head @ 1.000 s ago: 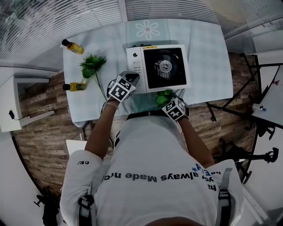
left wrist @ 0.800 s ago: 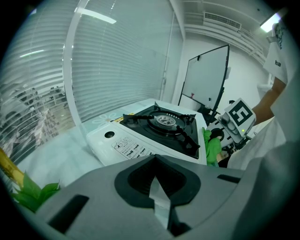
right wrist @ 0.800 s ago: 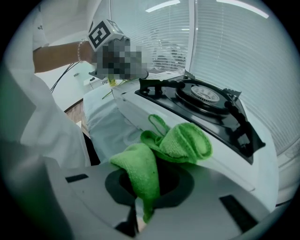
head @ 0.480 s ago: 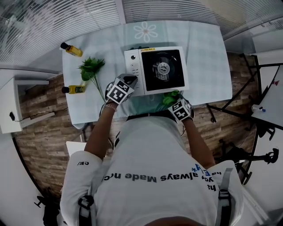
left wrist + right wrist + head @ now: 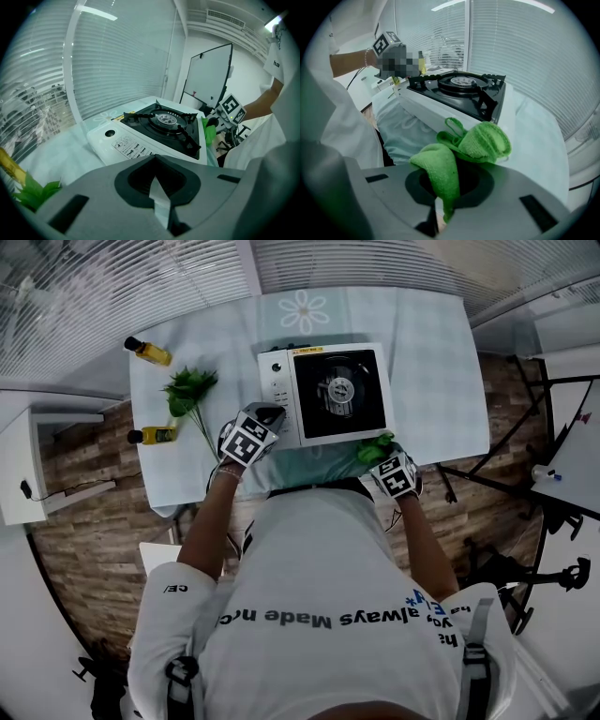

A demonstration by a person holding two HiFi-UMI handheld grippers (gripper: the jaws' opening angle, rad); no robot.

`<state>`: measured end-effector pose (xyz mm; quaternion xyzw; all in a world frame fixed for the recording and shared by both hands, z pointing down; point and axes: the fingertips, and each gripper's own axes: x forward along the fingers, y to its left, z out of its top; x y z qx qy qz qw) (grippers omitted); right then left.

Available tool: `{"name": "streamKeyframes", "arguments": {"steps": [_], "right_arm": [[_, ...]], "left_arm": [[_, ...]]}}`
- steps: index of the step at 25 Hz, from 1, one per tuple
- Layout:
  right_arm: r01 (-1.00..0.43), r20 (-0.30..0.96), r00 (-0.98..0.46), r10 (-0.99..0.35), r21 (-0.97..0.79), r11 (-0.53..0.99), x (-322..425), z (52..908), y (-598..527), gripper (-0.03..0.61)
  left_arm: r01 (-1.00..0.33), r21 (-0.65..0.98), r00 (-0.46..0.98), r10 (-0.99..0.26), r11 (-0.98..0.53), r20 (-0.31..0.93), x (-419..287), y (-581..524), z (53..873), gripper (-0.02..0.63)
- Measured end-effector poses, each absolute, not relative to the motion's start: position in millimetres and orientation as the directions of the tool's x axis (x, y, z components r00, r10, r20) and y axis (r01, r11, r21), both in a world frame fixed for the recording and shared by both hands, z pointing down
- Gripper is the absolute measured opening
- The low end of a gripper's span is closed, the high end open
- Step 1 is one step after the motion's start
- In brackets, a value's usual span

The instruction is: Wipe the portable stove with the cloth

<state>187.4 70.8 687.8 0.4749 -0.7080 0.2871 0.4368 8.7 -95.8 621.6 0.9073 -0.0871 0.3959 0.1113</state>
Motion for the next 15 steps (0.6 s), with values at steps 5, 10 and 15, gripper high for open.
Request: {"name": "streamKeyframes", "arguments": {"steps": [5,10,15], "right_arm": [[-0.934,0.892,-0.150,-0.427,0.014,0.357,209.0,685.9,75.3,0.023],[-0.953,0.896,-0.117,-0.428,0.021,0.302,239.7,683.9,81.0,0.023],[-0.948,0.897,-0.107,-0.429,0.037,0.315,260.5,682.6,78.4,0.023]], "left_arm": [[-0.256,0.128,0.660,-0.076,-0.958,0.748,9.1,-96.5,622.1,0.011],[-0.272,0.124,0.650,-0.088,-0.954,0.755,8.5,-96.8,621.0,0.012],[-0.287,0.124,0.644,-0.096,-0.950,0.759,8.3,-97.1,620.5,0.012]]}}
